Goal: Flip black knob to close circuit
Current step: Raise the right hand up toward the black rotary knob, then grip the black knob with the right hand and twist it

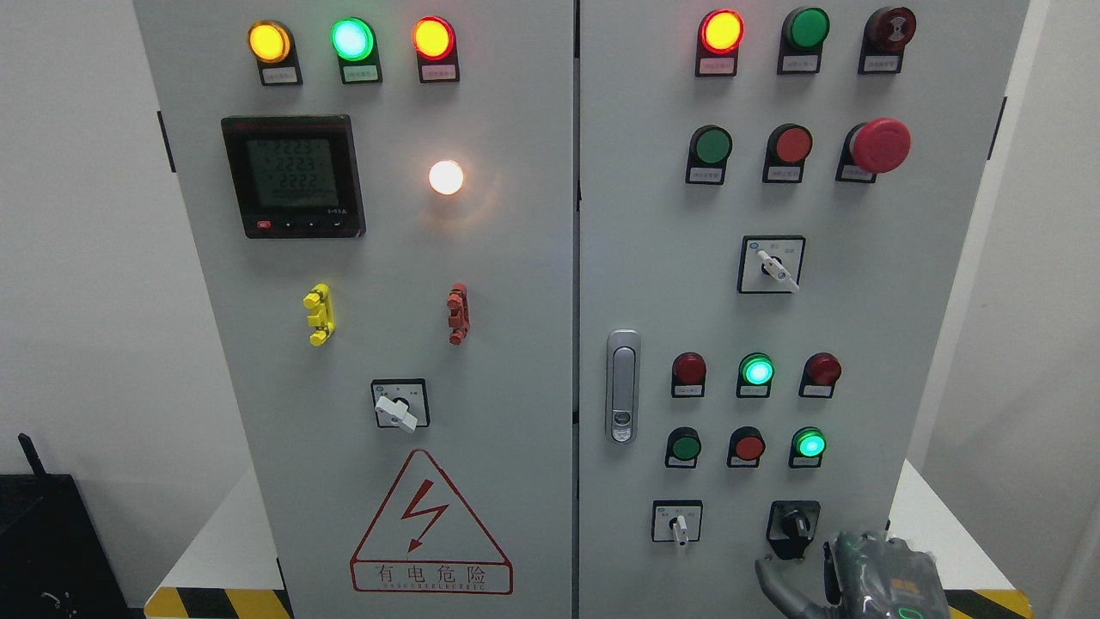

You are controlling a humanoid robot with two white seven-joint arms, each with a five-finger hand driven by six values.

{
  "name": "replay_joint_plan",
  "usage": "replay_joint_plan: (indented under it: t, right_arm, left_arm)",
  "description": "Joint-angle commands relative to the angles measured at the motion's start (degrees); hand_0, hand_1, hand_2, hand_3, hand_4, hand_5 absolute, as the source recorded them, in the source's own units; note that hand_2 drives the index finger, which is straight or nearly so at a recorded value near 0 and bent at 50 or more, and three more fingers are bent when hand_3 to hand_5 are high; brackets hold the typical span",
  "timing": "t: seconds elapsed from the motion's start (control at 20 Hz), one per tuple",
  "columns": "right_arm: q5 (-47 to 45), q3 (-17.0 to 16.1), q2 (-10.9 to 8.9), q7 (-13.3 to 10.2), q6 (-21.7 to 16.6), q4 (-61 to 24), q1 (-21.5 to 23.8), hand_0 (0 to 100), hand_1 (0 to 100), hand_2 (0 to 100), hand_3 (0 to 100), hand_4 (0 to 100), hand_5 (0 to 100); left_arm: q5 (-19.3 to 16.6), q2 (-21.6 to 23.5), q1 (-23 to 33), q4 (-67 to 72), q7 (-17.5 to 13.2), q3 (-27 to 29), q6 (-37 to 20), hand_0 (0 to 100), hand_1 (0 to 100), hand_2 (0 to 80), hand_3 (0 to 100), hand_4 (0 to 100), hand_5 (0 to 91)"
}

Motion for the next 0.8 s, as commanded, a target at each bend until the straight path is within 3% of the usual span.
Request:
replay_joint_plan:
  t: [0.0,0.25,0.75]
  right_arm:
    - [-1.8,-2.1,-0.96,-0.4,-0.2,5.3,-1.7,0,0,87,100,82,84]
    - [-3.6,-2.8,-2.55,-0.5,0.0,6.1,-3.0,0,1,87,100,82,84]
    - [-3.6,-2.0,-2.29,-2.2,0.3,6.1,-1.7,0,3,87,100,82,85]
  left_arm:
    - [0.4,0.0,0.0,0.0,0.0,0.6,0.0,0,0,0.0,5,2,0.0]
    - [0.4,0.1,0.0,0.0,0.0,0.6,0.0,0,0,0.0,5,3,0.0]
    - [0.4,0.1,0.0,0.0,0.0,0.6,0.0,0,0,0.0,5,3,0.0]
